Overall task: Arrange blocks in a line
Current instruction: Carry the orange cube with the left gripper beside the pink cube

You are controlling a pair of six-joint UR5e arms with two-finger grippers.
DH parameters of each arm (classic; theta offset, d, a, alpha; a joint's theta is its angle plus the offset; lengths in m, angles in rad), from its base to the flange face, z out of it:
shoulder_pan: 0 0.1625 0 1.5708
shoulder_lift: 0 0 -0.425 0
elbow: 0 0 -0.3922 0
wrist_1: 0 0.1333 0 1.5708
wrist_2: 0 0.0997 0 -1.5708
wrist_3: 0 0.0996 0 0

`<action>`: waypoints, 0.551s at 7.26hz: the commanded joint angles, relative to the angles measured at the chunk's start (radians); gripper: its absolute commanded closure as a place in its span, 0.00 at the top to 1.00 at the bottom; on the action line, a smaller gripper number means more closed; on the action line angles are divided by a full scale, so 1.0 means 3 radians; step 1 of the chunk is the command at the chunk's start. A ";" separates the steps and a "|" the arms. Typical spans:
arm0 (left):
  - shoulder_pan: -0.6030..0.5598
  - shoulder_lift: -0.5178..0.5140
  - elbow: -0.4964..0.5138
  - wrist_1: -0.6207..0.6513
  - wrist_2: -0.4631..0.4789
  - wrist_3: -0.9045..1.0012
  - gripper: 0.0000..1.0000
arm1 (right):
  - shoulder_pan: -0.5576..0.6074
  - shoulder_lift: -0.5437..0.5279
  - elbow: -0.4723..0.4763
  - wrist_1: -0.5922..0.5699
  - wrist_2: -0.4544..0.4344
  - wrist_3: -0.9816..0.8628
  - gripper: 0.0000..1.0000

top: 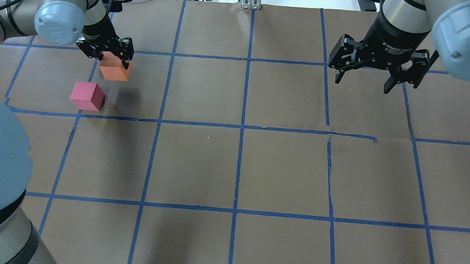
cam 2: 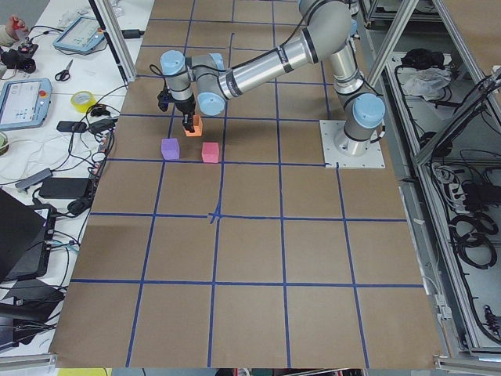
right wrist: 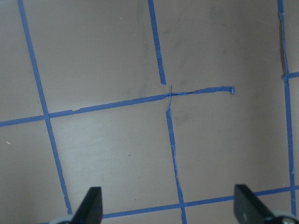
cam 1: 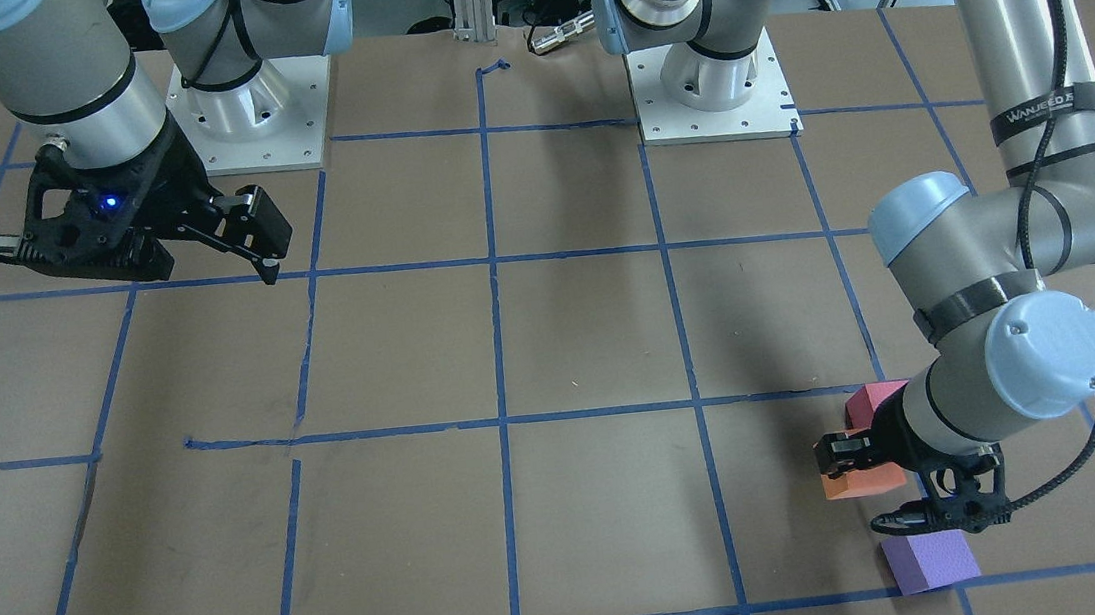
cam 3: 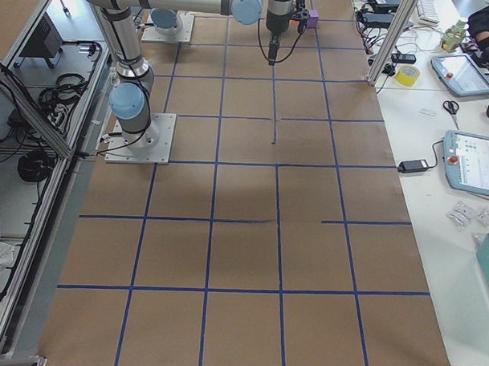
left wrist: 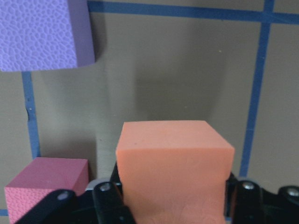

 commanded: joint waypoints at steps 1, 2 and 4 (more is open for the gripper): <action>0.0106 0.0000 -0.0004 0.0013 0.0032 0.0278 0.42 | -0.0001 -0.0001 0.0000 -0.0001 0.0000 0.0000 1.00; 0.0127 -0.0016 -0.0003 0.0028 0.0032 0.0330 0.42 | -0.0001 -0.0001 0.0000 -0.0001 0.0000 0.0000 1.00; 0.0157 -0.0087 0.0048 0.0180 0.0032 0.0397 0.42 | 0.0004 -0.0001 0.0000 0.0004 0.0000 0.0000 1.00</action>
